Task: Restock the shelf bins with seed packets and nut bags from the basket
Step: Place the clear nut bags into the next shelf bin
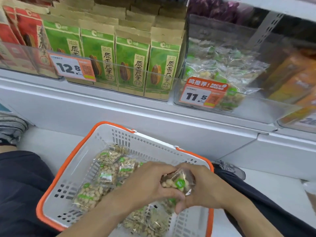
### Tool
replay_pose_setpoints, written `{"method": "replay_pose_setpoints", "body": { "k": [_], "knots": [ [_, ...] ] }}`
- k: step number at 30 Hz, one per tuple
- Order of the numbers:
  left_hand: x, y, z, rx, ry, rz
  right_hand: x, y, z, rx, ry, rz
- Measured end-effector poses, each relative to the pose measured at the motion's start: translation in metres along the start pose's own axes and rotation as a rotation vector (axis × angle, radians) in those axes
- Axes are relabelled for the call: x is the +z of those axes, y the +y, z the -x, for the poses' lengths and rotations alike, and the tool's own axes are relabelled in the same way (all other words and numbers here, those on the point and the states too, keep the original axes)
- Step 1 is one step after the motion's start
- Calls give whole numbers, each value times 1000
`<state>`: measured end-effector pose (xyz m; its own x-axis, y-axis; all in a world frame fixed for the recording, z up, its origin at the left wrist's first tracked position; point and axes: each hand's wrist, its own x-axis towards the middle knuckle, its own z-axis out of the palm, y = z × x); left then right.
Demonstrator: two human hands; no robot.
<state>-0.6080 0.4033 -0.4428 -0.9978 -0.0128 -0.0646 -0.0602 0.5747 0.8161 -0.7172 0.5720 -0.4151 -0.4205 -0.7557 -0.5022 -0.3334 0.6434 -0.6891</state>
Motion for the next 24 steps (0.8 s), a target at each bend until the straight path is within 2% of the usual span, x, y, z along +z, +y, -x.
{"method": "replay_pose_setpoints", "body": {
  "k": [4,7,10,13,16,18,20,22,24],
  "knots": [
    [3,25,-36,160,92,-54,-23,15,16,-68,197,-186],
    [-2,44,-67,283,115,-158,-34,27,23,-70,420,-331],
    [-11,72,-97,430,279,-294,-45,31,31,-109,621,-463],
    [-33,104,-131,533,464,-307,-59,27,43,-149,815,-601],
    [-56,119,-173,531,572,-410,-81,21,52,-173,1126,-662],
    [-66,117,-199,437,524,-516,-104,17,59,-246,1336,-593],
    [-70,111,-216,293,431,-642,-129,11,68,-322,1469,-364],
    [-70,107,-223,200,388,-759,-156,7,74,-357,1485,-23],
    [-66,106,-223,196,396,-837,-185,6,74,-315,1421,245]
  ]
}}
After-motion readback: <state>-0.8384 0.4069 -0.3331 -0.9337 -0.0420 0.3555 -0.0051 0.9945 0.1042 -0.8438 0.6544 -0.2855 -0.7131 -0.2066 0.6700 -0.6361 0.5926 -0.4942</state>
